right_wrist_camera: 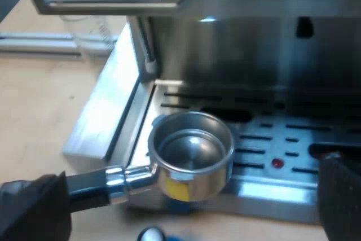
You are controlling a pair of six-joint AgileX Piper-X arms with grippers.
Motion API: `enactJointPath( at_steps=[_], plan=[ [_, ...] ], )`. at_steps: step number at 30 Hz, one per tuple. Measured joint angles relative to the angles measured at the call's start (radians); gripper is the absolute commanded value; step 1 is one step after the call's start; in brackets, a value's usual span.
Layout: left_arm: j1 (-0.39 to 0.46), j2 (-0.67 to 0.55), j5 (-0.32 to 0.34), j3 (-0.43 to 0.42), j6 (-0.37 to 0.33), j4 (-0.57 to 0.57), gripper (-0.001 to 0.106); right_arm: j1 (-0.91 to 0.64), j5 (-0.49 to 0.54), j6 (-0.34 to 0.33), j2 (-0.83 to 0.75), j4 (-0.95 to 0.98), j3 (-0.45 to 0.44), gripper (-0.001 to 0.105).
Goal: Put the handle in the coffee machine
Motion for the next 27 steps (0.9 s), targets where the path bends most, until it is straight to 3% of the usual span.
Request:
enactJointPath(
  at_steps=[8, 15, 27],
  plan=[
    [0.0, 0.061, 0.058, -0.071, 0.0, -0.028, 0.0, 0.0, 0.195, -0.045, 0.086, -0.132, 0.0, 0.087],
    [0.0, 0.113, 0.07, -0.072, -0.05, -0.108, 0.0, 0.0, 0.232, -0.132, 0.132, -0.273, 0.0, 0.087],
    [0.002, 0.152, 0.103, -0.072, -0.09, -0.195, 0.0, 0.0, 0.24, -0.144, 0.137, -0.292, 0.0, 0.087]
  ],
)
